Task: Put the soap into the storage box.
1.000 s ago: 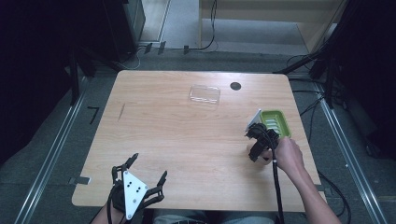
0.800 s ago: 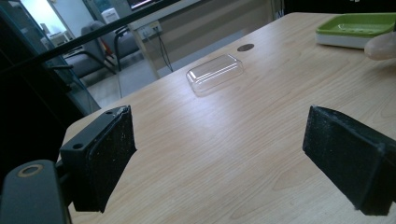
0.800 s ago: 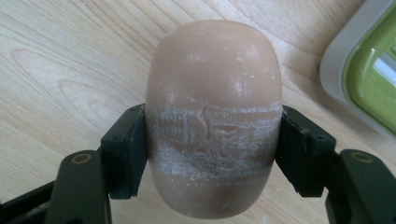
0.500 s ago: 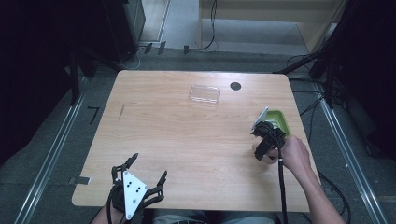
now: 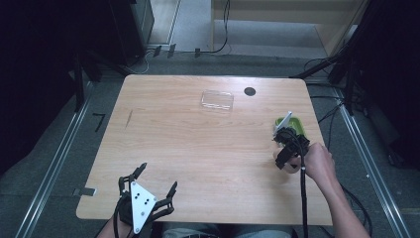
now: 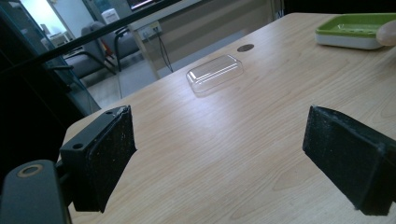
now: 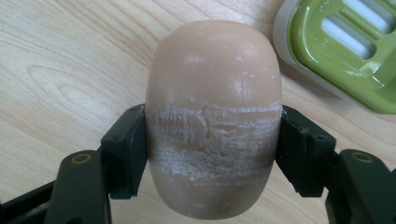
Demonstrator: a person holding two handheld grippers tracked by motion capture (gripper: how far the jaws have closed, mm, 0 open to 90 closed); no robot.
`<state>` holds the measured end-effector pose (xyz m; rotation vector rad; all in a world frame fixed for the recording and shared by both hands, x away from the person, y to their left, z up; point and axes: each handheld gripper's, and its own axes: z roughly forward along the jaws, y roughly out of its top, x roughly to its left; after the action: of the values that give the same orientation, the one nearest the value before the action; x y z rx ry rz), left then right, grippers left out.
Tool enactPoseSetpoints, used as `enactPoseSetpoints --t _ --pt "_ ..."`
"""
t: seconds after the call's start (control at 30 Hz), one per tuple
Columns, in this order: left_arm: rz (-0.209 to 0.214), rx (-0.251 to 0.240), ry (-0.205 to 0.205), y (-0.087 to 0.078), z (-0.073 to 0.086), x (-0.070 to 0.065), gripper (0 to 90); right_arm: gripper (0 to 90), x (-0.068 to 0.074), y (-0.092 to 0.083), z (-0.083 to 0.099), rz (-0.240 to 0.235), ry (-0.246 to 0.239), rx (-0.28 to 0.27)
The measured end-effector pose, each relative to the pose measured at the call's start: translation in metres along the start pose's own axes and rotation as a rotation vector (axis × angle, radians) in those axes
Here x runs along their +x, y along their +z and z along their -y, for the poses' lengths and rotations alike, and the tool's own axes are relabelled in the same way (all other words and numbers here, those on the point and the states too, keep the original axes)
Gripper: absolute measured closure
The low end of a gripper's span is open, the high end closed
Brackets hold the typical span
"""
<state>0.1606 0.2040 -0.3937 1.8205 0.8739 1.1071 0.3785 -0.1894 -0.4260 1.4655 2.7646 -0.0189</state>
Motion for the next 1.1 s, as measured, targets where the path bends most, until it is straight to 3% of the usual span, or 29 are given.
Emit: enactPoseSetpoints --t 1.1 --pt "0.009 0.006 0.007 0.002 -0.001 -0.001 9.9 33.5 -0.032 -0.010 0.006 0.026 0.106 -0.004"
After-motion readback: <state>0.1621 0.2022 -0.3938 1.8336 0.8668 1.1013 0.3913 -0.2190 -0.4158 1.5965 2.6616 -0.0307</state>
